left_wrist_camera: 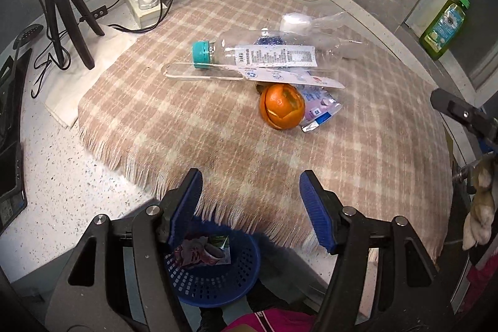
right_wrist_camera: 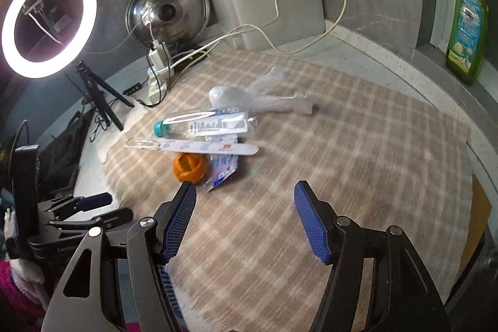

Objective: Collect trash
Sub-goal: 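Move the right gripper toward the clear plastic bag beside the bottle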

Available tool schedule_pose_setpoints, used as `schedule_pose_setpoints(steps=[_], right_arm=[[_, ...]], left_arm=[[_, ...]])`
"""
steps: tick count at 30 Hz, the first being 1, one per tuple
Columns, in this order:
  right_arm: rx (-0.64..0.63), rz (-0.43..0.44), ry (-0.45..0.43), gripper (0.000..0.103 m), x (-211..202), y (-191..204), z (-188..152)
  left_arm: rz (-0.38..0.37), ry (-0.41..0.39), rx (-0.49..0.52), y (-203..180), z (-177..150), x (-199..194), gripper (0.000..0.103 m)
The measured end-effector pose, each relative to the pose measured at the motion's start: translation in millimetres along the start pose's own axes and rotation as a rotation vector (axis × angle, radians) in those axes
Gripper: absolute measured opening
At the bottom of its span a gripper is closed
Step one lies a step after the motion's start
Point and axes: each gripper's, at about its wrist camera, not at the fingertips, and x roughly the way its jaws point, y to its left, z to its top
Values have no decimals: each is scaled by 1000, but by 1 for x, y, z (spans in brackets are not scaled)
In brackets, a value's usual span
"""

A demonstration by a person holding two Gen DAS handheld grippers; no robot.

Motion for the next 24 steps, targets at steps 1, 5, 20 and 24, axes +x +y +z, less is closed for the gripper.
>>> schedule_pose_setpoints(steps=[1, 5, 20, 24], right_arm=[[-12, 0, 0, 65, 3, -6, 7], [-97, 7, 29, 65, 20, -20, 33], [-371, 32, 162, 65, 104, -29, 90], [-416, 53, 204, 65, 124, -30, 98]], left_arm=[[1, 1, -1, -2, 3, 2, 67], [10, 12, -12, -10, 12, 13, 67], [56, 50, -51, -23, 39, 49, 67], [59, 61, -55, -28, 45, 57, 67]])
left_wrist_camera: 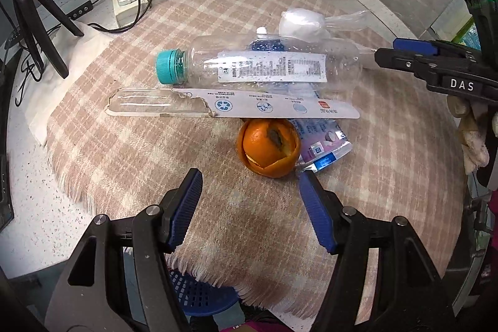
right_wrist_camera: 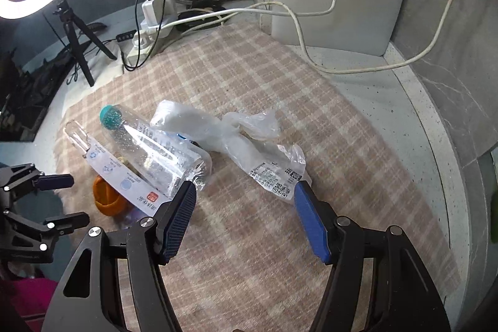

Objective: Collect trash
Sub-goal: 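Move the right gripper toward the clear plastic bag beside the bottle, then grasp the clear plastic bag with the right gripper while the left grasps the orange peel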

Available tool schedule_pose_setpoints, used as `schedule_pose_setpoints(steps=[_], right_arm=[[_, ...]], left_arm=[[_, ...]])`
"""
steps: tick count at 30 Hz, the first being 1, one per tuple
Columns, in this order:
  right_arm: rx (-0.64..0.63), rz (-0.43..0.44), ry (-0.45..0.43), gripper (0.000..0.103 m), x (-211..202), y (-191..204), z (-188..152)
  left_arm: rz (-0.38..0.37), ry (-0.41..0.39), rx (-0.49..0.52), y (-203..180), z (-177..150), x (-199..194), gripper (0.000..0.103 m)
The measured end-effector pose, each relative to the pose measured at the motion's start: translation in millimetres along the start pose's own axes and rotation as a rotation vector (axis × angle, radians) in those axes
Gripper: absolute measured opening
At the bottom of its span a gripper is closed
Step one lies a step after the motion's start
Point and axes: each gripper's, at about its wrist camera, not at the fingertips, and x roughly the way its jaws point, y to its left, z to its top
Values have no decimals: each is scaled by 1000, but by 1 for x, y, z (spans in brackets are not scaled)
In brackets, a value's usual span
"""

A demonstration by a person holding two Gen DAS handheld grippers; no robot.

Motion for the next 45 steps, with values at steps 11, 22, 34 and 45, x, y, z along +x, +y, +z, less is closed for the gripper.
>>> schedule_pose_setpoints(steps=[11, 22, 34, 45], right_arm=[[-96, 38, 69, 65, 49, -2, 27], [-79, 90, 89, 55, 80, -6, 38], [-63, 72, 99, 13, 83, -1, 34], [50, 82, 48, 7, 60, -12, 20]], left_arm=[[23, 30, -12, -8, 11, 18, 67], [-6, 46, -22, -11, 23, 30, 67], [-42, 36, 8, -15, 23, 28, 47], [-66, 23, 11, -12, 10, 13, 45]])
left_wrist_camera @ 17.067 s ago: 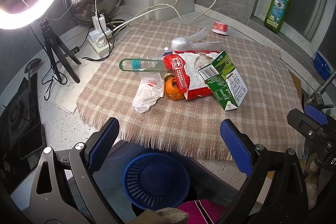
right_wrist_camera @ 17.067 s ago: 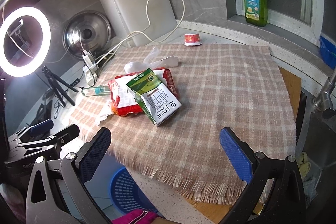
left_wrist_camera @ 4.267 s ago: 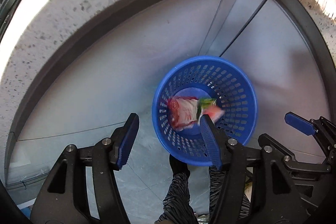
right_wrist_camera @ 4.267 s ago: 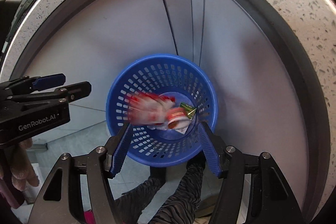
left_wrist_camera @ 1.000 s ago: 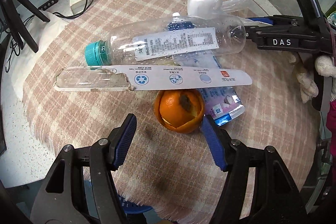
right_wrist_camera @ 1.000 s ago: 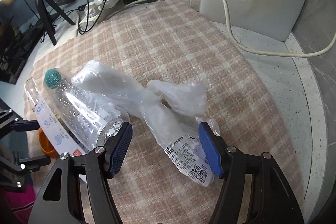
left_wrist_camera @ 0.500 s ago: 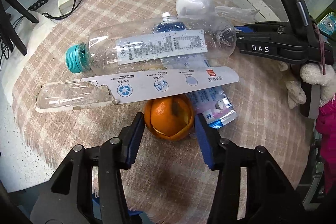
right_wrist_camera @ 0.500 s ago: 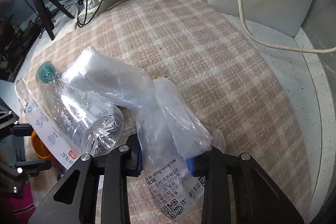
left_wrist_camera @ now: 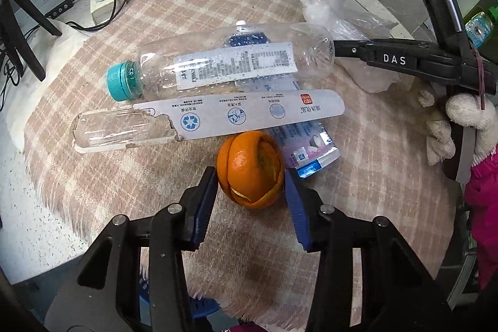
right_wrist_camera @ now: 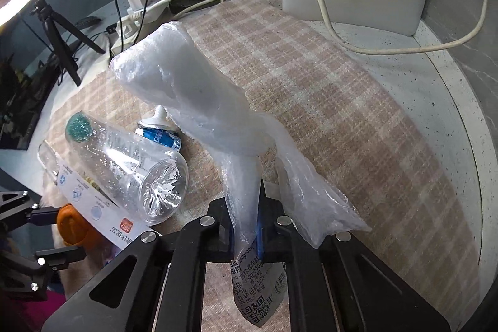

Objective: Collect trash
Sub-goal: 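Grasp the clear plastic bag with the right gripper while the left grasps the orange peel, then carry the bag and orange peel down over the blue wastebasket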

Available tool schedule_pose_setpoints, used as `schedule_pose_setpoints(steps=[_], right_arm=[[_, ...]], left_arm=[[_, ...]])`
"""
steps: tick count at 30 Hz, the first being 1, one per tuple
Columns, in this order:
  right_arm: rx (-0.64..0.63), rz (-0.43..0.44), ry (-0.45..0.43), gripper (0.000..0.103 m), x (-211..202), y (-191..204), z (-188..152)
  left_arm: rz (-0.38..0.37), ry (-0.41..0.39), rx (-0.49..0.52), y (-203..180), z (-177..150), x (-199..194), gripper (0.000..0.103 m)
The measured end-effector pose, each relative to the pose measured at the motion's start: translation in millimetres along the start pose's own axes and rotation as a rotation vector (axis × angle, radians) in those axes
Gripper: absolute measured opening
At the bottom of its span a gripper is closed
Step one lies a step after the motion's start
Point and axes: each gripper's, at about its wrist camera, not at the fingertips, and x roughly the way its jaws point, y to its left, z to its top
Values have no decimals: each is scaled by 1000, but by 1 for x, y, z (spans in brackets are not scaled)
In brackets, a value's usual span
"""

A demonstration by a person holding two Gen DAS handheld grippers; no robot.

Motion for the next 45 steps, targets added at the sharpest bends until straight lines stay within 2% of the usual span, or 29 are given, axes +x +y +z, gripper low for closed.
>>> schedule_pose_setpoints(steps=[15, 23, 31, 45], right_arm=[[159, -15, -114, 7, -60, 1, -32], [200, -22, -142, 7, -80, 18, -48], [216, -18, -152, 7, -90, 52, -68], [229, 31, -163, 7, -103, 141, -102]], left_arm=[[-28, -60, 14, 9, -22, -43, 45], [-26, -89, 20, 22, -33, -61, 45], [-30, -108, 26, 38, -53, -76, 45], [-28, -99, 8, 89, -102, -93, 45]])
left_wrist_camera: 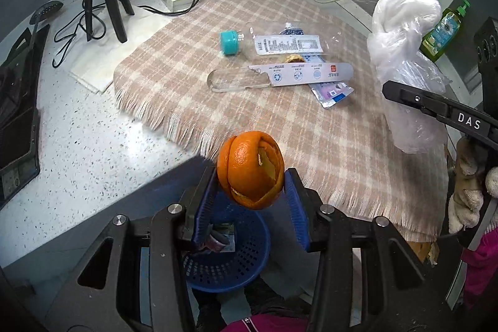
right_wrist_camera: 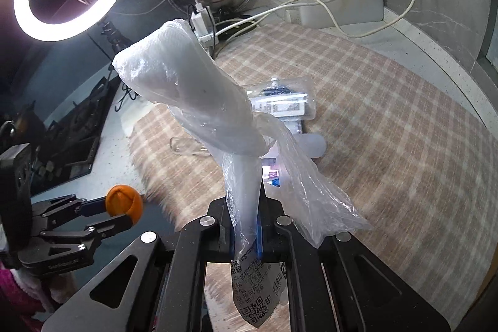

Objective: Collect trash
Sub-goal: 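Carry the bag and orange peel down over the blue wastebasket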

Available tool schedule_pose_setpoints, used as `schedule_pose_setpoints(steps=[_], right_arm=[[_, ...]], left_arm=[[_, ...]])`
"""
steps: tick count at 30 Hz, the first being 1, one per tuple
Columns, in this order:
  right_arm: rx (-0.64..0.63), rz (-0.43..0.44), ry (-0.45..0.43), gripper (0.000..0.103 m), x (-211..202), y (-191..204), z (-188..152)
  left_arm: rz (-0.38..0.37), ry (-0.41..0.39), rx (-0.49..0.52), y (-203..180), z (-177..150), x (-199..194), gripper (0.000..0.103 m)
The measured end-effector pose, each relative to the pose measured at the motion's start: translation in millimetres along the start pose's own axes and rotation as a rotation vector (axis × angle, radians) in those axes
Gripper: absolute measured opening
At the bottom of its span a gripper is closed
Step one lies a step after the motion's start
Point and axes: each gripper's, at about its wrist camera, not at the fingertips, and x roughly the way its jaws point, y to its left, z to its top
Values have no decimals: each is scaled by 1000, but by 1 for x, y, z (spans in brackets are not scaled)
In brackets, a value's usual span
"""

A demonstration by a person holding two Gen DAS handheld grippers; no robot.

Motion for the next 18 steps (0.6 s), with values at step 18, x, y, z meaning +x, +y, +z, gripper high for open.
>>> schedule_pose_setpoints(steps=[18], right_arm=[[57, 13, 58, 7, 16, 81, -85]], left_arm=[[8, 82, -27, 65, -70, 10, 45]])
